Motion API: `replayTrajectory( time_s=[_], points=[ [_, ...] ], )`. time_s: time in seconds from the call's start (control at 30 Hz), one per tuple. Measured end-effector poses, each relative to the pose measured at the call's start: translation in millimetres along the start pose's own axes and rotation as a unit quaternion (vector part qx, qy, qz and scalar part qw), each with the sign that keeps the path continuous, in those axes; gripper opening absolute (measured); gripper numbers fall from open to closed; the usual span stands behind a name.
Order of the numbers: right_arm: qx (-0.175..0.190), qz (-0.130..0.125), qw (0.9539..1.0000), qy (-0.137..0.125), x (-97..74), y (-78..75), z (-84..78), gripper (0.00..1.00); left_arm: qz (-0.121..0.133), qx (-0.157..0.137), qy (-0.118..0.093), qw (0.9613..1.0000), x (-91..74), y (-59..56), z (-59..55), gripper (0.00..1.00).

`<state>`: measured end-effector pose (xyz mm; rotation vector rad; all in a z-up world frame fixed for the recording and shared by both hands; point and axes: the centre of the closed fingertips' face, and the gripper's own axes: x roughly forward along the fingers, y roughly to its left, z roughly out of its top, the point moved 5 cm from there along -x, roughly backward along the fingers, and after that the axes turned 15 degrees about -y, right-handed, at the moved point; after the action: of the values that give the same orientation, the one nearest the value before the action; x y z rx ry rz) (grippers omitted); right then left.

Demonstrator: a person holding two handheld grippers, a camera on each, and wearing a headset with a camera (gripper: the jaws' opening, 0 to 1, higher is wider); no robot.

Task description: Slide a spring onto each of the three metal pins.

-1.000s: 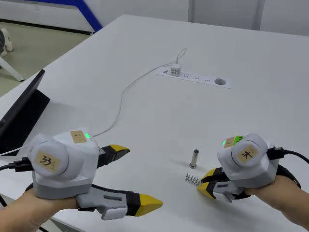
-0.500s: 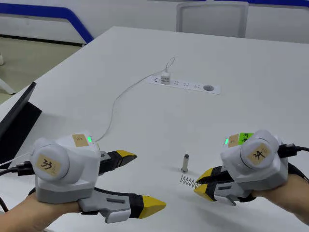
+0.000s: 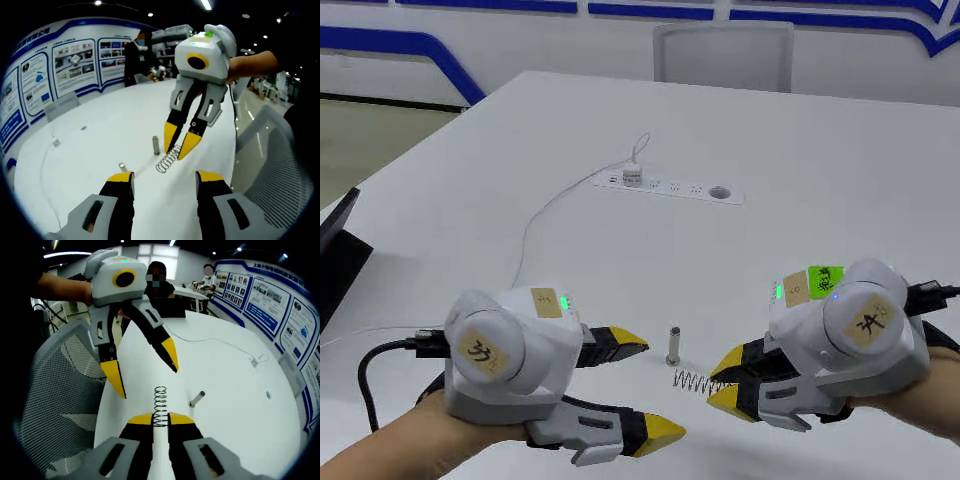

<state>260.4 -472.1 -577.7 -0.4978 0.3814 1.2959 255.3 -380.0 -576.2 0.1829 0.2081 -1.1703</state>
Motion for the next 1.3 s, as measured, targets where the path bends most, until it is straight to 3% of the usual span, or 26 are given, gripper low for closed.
replayTrajectory(
  time_s=[0.43,0.8,1.3],
  points=[
    [-0.023,0.022,0.9995,-0.005,0.7,13.0,7.4,0.1,-0.036,0.043,0.025,0.9981,8.3,-9.9,1.2,0.31],
    [-0.027,0.027,0.9992,-0.007,1.6,15.5,9.9,0.1,-0.052,0.054,0.04,0.9963,8.9,-13.3,-0.3,0.14],
    [-0.053,0.035,0.9979,-0.011,0.9,16.3,10.5,0.11,-0.063,0.104,0.043,0.9916,7.9,-14.9,0.2,0.1]
  ],
)
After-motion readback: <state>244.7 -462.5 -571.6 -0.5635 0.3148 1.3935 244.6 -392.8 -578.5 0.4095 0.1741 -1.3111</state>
